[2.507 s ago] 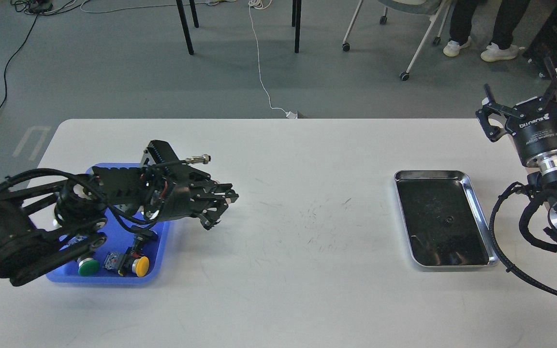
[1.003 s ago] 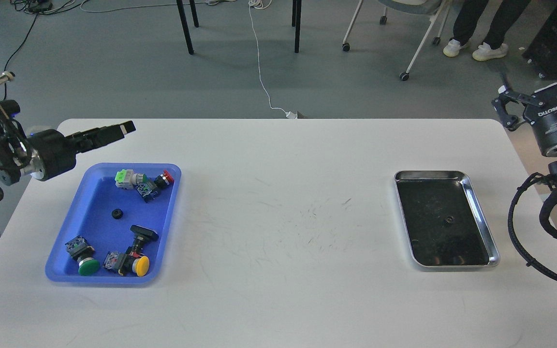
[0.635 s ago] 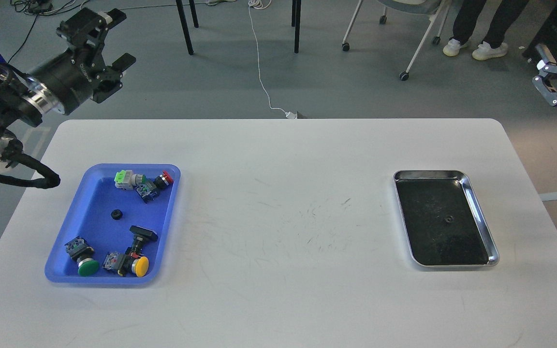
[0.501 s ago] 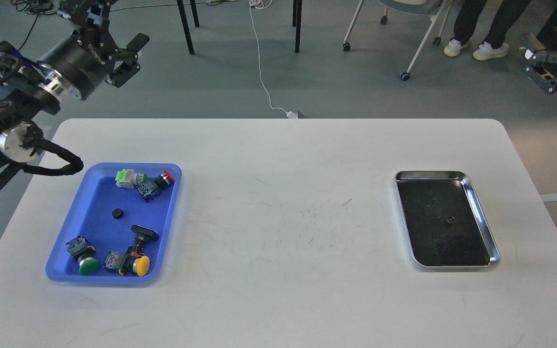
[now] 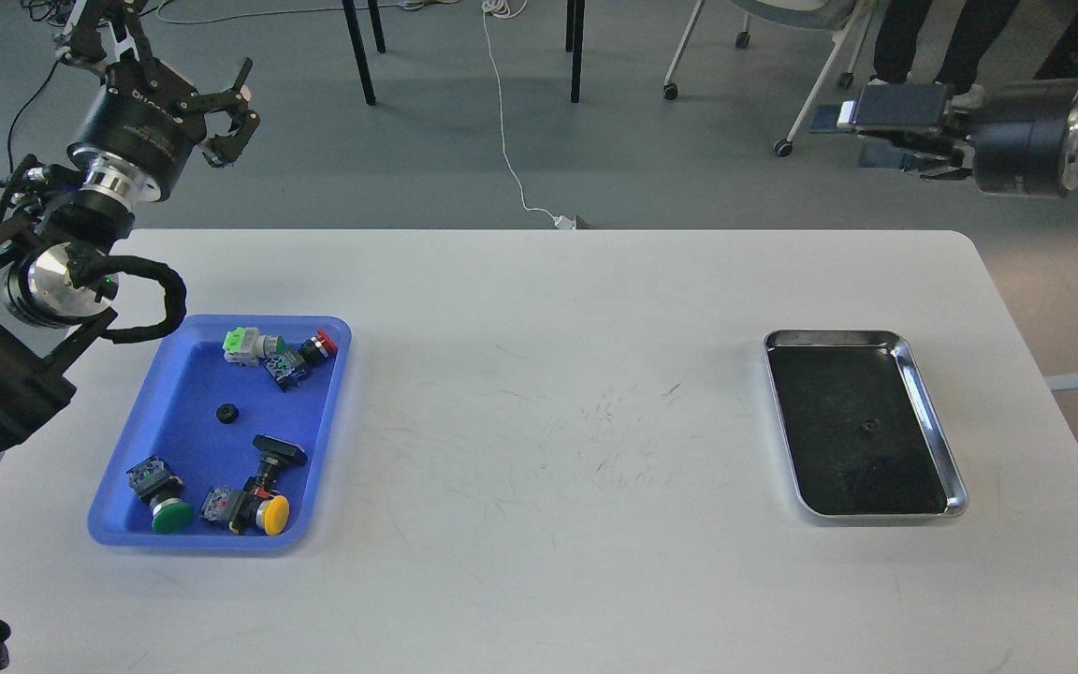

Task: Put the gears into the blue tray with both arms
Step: 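Reach the right gripper down into the metal tray again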

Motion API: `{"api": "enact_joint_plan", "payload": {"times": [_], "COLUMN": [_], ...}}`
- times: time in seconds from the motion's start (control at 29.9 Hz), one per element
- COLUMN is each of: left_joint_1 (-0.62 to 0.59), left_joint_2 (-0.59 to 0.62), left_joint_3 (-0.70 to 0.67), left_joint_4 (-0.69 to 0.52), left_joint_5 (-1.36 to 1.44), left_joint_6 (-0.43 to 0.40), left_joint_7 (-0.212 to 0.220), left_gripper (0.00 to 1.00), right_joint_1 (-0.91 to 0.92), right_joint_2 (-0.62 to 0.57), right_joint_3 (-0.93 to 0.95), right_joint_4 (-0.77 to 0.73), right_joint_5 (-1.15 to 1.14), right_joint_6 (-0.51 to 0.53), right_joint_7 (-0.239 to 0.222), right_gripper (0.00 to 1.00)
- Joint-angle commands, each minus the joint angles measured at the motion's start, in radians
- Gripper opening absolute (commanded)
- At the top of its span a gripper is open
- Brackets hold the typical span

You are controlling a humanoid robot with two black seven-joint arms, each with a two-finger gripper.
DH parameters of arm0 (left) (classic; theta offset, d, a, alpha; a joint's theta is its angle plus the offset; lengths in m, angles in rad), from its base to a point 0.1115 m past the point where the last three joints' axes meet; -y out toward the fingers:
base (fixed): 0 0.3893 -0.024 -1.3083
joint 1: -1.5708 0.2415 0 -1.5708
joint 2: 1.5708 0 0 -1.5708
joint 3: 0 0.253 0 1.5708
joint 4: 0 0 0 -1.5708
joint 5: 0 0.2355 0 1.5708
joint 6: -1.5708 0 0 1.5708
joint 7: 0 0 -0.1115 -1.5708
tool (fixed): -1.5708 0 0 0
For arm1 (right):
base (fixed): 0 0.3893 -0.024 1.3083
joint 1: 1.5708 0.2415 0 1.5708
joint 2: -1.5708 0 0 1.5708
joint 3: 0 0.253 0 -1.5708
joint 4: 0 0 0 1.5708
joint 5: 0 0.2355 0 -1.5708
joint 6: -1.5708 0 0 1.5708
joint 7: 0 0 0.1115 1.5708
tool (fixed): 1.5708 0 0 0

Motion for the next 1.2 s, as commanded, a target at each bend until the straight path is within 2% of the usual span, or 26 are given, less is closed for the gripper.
{"api": "enact_joint_plan", "payload": {"times": [0.0, 0.23, 0.4, 0.5, 0.6, 0.7, 1.17], "left_joint_1": [0.008, 0.009, 0.020, 0.026, 0.032, 0.039, 0.045], "left_joint_2": [-0.006, -0.006, -0.007, -0.007, -0.006, -0.004, 0.000], "left_joint_3": [-0.015, -0.029, -0.032, -0.043, -0.043, -0.043, -0.044], "left_joint_4": [0.000, 0.000, 0.000, 0.000, 0.000, 0.000, -0.001], "left_joint_5": [-0.006, -0.007, -0.007, -0.006, -0.006, -0.006, -0.004], "left_joint_6": [-0.002, -0.002, -0.002, -0.004, -0.012, -0.012, -0.012], "left_joint_7": [0.002, 0.037, 0.037, 0.039, 0.039, 0.039, 0.039], "left_gripper": [0.98, 0.98, 0.98, 0.98, 0.98, 0.98, 0.98], "right_joint_1": [0.057, 0.043, -0.061, -0.133, -0.164, -0.181, -0.274], "right_joint_2": [0.089, 0.206, 0.212, 0.220, 0.234, 0.255, 0.329], "right_joint_3": [-0.154, -0.413, -0.496, -0.495, -0.496, -0.495, -0.495], "right_joint_4": [-0.001, -0.001, -0.038, -0.070, -0.076, -0.096, -0.196], "right_joint_5": [-0.142, -0.311, -0.318, -0.318, -0.318, -0.318, -0.316], "right_joint_6": [-0.005, -0.121, -0.239, -0.256, -0.259, -0.259, -0.259], "right_joint_7": [0.000, 0.000, 0.000, 0.000, 0.000, 0.000, -0.001], "right_gripper": [0.98, 0.97, 0.95, 0.91, 0.77, 0.70, 0.65]}}
